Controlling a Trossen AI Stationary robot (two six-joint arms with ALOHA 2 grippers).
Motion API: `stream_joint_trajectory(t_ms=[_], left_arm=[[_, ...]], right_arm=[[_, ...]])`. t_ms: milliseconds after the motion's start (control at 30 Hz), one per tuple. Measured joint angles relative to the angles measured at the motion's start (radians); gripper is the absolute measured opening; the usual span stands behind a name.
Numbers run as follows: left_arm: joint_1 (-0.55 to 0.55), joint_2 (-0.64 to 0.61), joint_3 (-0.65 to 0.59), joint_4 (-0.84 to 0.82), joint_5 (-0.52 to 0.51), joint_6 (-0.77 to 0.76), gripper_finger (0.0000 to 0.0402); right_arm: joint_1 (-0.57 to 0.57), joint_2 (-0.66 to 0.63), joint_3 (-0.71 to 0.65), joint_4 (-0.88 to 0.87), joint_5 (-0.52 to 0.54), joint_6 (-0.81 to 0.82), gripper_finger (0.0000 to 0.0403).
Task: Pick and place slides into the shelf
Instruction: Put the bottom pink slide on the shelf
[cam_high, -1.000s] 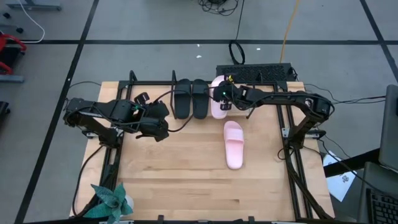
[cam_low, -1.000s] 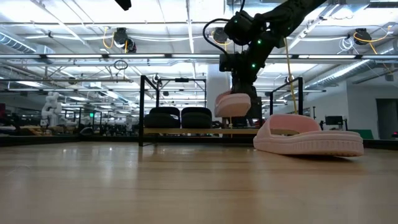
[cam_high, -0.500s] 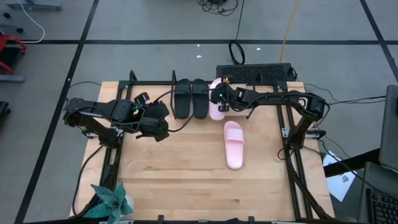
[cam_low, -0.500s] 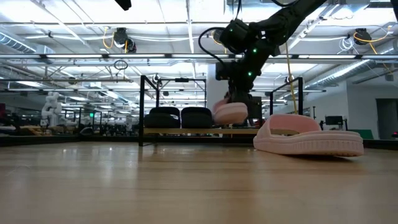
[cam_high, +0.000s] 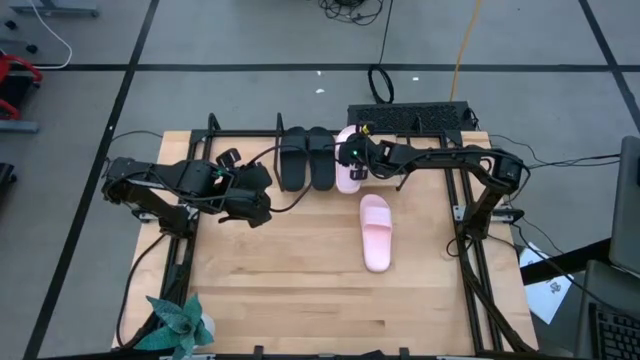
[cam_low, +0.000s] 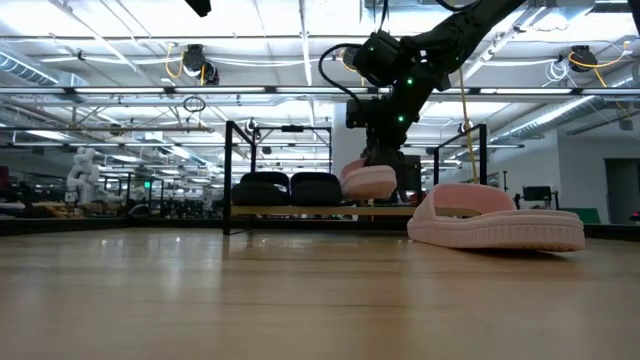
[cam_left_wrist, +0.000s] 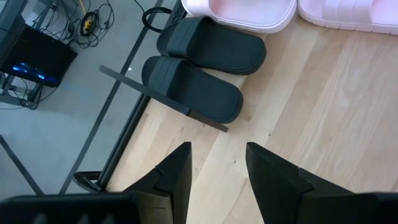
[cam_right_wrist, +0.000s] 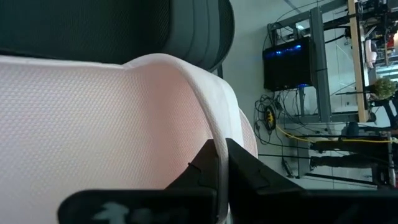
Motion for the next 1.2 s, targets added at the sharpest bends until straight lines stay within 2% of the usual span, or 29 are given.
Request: stream_joint_trajectory(t_ms=[1200], left_arm=[[0.000, 0.000, 0.000, 0.000, 0.000, 0.001, 0.0150]], right_arm=[[0.002, 0.021, 0.000, 0.017, 0.031, -0.028, 0.0005]])
